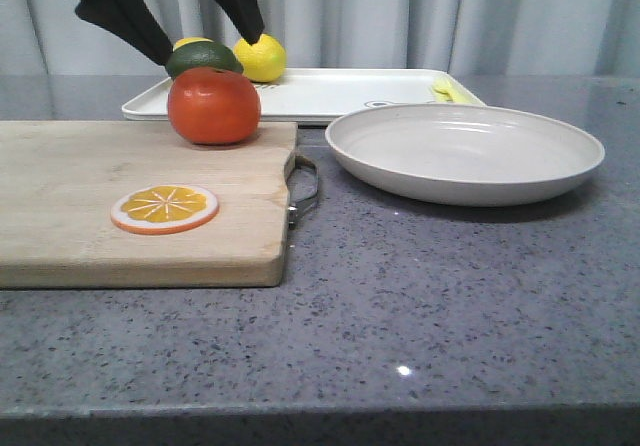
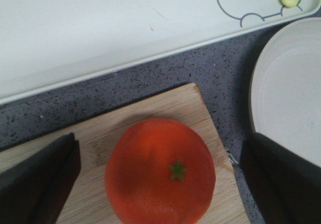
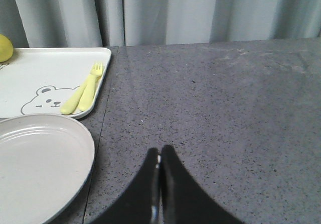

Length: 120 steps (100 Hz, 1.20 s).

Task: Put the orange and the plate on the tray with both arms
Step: 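Lower the left gripper over the orange and close on it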

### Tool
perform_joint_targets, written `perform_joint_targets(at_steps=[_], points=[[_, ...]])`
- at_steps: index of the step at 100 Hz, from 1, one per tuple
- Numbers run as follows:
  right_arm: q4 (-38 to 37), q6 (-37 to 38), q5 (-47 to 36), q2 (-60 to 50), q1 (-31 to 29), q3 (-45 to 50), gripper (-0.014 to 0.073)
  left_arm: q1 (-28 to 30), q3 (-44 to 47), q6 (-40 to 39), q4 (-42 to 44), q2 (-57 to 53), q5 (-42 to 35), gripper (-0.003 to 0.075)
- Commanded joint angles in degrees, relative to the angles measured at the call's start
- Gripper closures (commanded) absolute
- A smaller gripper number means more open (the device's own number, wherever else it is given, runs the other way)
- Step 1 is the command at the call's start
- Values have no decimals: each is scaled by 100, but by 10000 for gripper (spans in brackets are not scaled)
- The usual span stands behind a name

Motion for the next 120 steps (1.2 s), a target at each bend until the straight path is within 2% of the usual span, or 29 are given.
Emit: perform_joint_targets(at_steps=[1,39,88,120], points=[[-75,-66,-389,56,-33,-203,651,-52,-228,23,-134,-133,-114,100],[-75,-66,-389,56,-33,-203,651,-52,-289,23,-125,105,277,100],[-75,-66,-353,56,-33,-203,651,-52,-446,23,-125,114,351,104],[-75,-66,-353,56,-33,-203,651,-52,-446,135,-125,127,384,253]])
